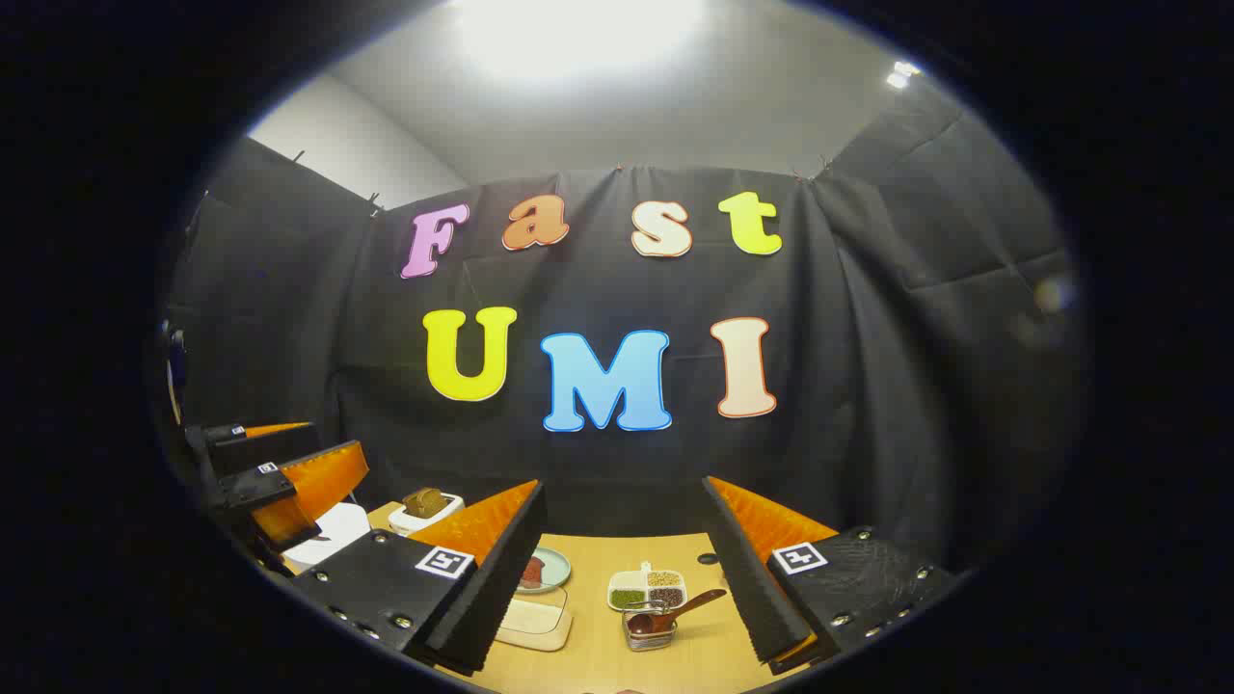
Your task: Close the left gripper, press the button to open the rice cooker; take a wooden spoon from the chopstick holder with the right hand, scoop a spoonful of rice and pour it into the rice cooker, then put the wooden spoon back into the chopstick holder.
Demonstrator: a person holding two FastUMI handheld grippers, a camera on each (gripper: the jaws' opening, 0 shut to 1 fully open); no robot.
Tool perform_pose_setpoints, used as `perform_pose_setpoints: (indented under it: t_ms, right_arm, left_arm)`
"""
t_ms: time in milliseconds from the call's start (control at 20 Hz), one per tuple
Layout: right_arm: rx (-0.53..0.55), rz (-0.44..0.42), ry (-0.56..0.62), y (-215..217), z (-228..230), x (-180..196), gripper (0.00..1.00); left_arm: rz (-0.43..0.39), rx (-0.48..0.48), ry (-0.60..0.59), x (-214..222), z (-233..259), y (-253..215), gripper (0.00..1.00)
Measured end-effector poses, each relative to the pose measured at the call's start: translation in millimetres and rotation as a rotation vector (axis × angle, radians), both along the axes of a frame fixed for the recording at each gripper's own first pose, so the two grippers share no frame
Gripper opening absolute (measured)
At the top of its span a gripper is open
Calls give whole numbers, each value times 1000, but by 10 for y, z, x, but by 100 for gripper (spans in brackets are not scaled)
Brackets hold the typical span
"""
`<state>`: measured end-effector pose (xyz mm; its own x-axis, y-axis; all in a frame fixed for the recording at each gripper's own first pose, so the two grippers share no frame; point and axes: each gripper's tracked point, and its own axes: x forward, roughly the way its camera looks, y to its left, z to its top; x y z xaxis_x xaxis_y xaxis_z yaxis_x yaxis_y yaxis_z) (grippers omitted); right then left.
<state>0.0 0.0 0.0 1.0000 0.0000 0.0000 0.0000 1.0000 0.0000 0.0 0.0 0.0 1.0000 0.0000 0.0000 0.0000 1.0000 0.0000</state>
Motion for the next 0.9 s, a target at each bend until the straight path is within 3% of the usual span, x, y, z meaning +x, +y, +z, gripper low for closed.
perform_pose_setpoints:
  t_ms: [200,750,800,900]
  right_arm:
    - [28,-1,7,34,-43,17,96]
    - [35,15,14,88,-72,98,97]
    - [35,18,15,97,-68,111,97]
    - [36,25,18,111,-79,131,97]
  left_arm:
    - [-12,34,16,-40,-10,-14,99]
    - [78,-65,18,-27,10,119,98]
    - [82,-78,22,-20,-9,134,92]
    - [87,-109,28,-7,-52,166,91]
